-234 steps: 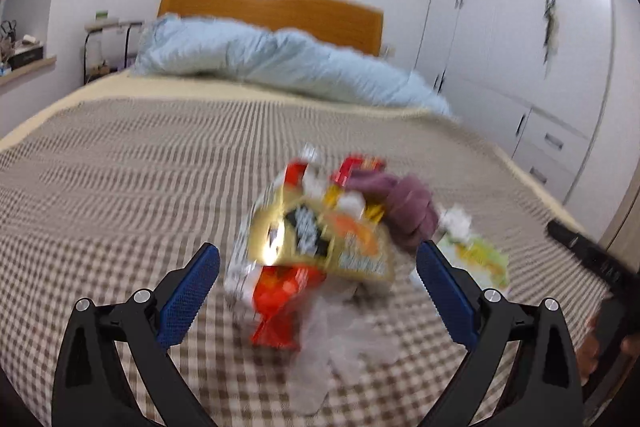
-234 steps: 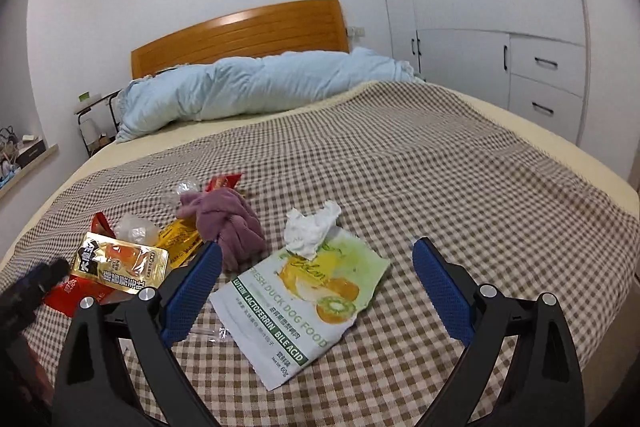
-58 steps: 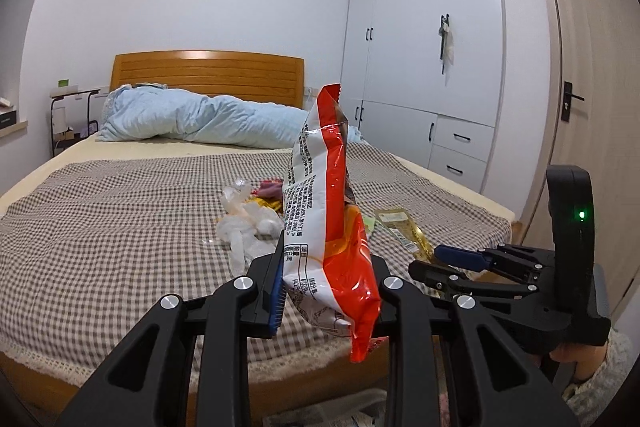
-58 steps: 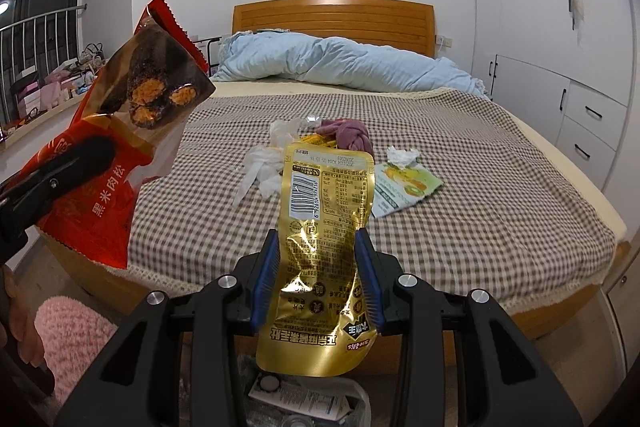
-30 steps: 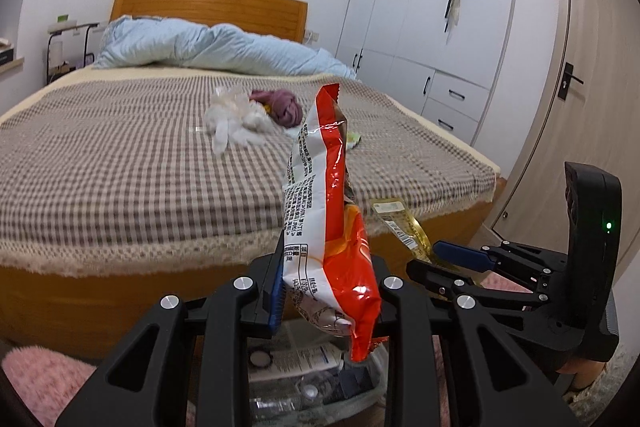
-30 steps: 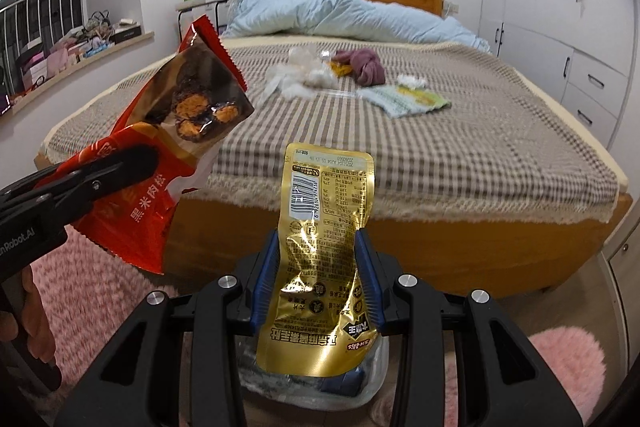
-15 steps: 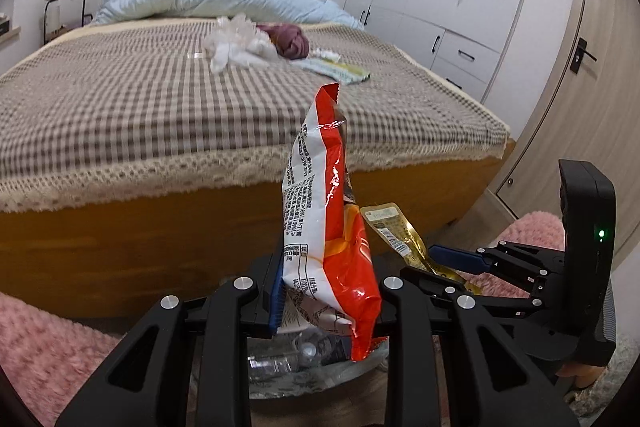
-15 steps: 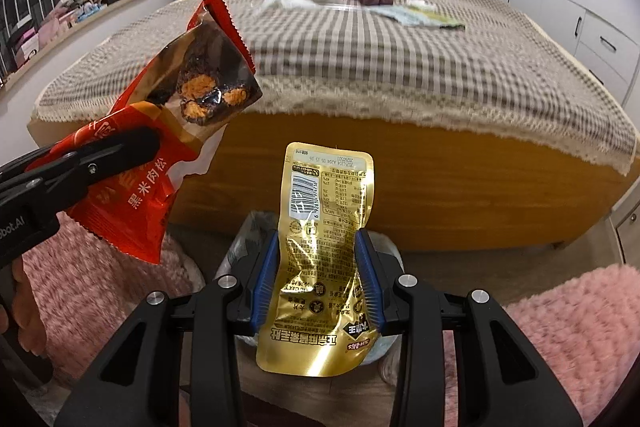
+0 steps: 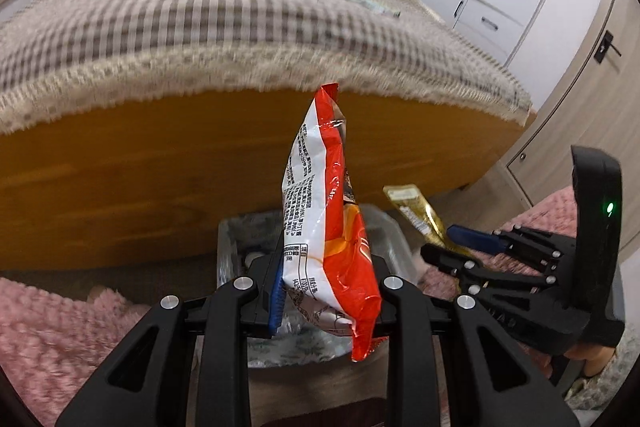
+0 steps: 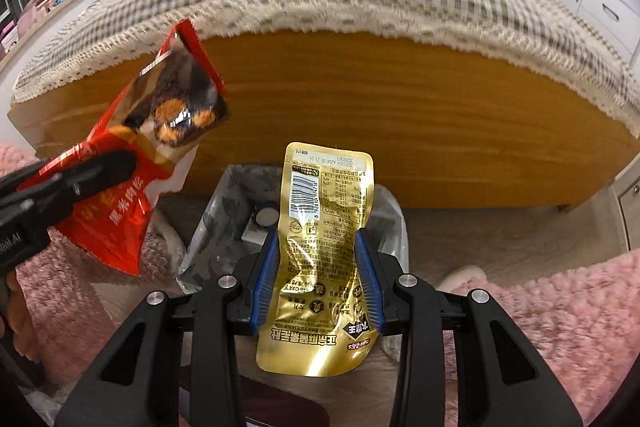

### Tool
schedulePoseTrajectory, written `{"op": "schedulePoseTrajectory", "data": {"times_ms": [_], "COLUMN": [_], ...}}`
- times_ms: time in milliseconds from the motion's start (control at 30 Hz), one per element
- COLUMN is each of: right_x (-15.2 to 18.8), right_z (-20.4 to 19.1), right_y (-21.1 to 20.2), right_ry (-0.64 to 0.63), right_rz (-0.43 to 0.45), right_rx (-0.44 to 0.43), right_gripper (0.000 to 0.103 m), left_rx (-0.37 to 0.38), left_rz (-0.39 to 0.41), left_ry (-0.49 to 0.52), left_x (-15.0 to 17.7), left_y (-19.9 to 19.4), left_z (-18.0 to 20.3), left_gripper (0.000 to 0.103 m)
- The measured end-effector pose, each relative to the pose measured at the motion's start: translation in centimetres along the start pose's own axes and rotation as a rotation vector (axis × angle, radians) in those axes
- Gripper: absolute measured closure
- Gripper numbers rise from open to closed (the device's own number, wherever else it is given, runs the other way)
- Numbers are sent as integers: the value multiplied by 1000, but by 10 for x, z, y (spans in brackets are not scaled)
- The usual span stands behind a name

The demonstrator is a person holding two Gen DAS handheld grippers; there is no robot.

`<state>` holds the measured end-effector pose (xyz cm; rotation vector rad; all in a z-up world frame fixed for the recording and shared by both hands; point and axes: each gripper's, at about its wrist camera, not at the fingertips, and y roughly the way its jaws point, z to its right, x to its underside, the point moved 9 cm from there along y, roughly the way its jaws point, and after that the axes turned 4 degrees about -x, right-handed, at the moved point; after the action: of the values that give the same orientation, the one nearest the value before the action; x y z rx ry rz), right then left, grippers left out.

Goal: Collect trash
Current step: 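Open the left tool to drop the snack bag into the bin bag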

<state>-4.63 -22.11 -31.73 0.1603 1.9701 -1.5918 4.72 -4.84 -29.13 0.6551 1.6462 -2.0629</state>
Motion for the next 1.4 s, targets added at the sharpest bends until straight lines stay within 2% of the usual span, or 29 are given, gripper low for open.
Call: {"op": "schedulePoseTrajectory", "data": {"times_ms": [367,500,700,867,900,1000,1033,1067,1267,1300,1367,1400], "right_x": [18,22,22,23,23,22,23,23,25,25,26,27], "right_z": [17,23,20,13,12,11,12,14,20,20,20,20], "right_y": [49,63,80,76,74,72,71,73,77,77,78,78], "right_ry": [48,70,80,56,54,51,53,55,78,79,82,83], "right_rz": [-131,-174,-197,-207,-204,-200,-201,-202,-208,-210,-212,-213], "right_rx": [-17,6,33,32,31,29,30,30,35,36,37,37], "right_gripper": [65,65,65,65,65,65,65,65,65,65,65,65], "left_rx": [-6,-8,-66,-53,-50,-42,-54,-63,-77,-92,-135,-155], "left_rz": [-189,-262,-349,-402,-405,-394,-383,-371,-337,-344,-362,-369], "left_ry": [-72,-115,-139,-214,-226,-234,-223,-213,-210,-216,-226,-228], "left_x": [33,46,60,71,71,69,69,68,60,61,64,66], "left_y": [62,87,121,134,135,133,130,129,125,125,124,123], "left_z": [-16,-16,-24,-37,-39,-36,-35,-35,-39,-41,-49,-54], "left_gripper": [79,79,79,78,77,61,50,43,24,22,10,10]}}
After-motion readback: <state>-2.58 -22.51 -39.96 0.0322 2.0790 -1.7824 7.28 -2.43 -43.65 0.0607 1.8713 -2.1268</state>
